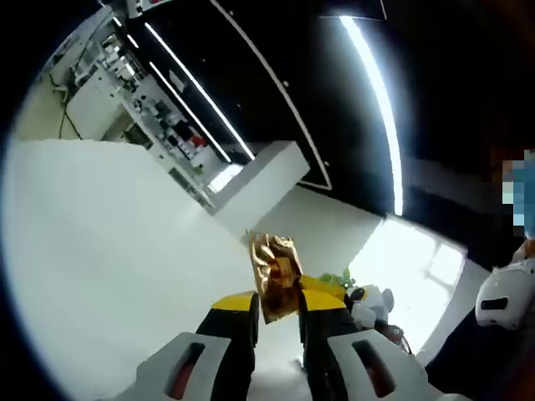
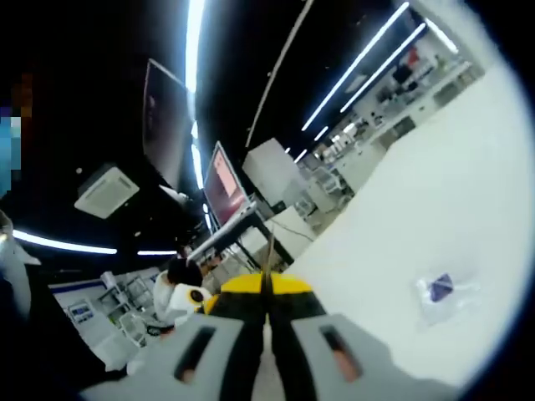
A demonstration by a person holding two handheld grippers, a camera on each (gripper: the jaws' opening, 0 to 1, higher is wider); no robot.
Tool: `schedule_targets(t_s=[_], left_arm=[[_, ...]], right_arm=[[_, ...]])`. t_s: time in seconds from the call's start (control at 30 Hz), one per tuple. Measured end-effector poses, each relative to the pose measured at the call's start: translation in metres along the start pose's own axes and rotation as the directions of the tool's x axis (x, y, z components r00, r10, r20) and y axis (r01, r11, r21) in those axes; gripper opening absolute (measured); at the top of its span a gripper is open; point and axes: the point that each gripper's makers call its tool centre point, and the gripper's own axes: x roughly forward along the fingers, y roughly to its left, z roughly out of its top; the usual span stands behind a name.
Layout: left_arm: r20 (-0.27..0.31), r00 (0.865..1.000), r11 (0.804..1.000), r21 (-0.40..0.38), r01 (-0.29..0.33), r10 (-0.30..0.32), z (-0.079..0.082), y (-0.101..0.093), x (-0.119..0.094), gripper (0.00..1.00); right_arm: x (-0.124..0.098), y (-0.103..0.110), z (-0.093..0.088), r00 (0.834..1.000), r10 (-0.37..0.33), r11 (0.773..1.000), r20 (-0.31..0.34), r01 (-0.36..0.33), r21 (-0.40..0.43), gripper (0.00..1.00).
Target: Arrange the skincare products in the storage area until every visible bottle or jar stands upright without overlapping.
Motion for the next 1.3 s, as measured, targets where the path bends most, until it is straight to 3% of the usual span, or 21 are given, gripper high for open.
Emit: schedule_targets(t_s=[0.23, 0.33, 0.43, 0.5, 0.7, 0.87, 1.17, 1.3], left_arm=[[0.037, 0.999, 0.998, -0.069, 0.008, -0.005, -0.007, -0.012, 0.002, 0.13], [0.056, 0.998, 0.996, -0.094, 0.008, -0.003, -0.012, -0.018, 0.005, 0.09], [0.088, 0.996, 0.991, -0.134, 0.027, -0.016, -0.017, -0.024, 0.009, 0.07], [0.073, 0.997, 0.988, -0.149, 0.038, -0.027, -0.022, -0.029, 0.013, 0.07], [0.079, 0.996, 0.987, -0.153, 0.057, -0.045, -0.028, -0.043, 0.020, 0.04], [0.112, 0.993, 0.990, -0.127, 0.055, -0.041, -0.022, -0.046, 0.015, 0.00], [0.118, 0.992, 0.988, -0.144, 0.061, -0.044, -0.024, -0.043, 0.006, 0.00], [0.103, 0.993, 0.985, -0.150, 0.080, -0.065, -0.025, -0.048, 0.006, 0.00]], right_arm=[[-0.014, 0.007, 0.000, 0.995, -0.010, 0.995, 0.099, 0.001, 0.095, 0.00], [-0.023, 0.007, 0.002, 0.986, -0.048, 0.993, 0.159, 0.030, 0.114, 0.00], [-0.036, 0.009, 0.010, 0.972, -0.077, 0.995, 0.221, 0.062, 0.075, 0.00], [-0.042, 0.009, 0.015, 0.963, -0.098, 0.995, 0.250, 0.088, 0.053, 0.00], [-0.051, 0.012, 0.017, 0.954, -0.102, 0.994, 0.283, 0.087, 0.065, 0.00], [-0.054, 0.016, 0.008, 0.961, -0.096, 0.995, 0.259, 0.089, 0.037, 0.00], [-0.057, 0.023, -0.007, 0.980, -0.071, 0.997, 0.186, 0.078, -0.027, 0.00], [-0.064, 0.027, -0.012, 0.989, -0.073, 0.988, 0.125, 0.089, -0.130, 0.00]])
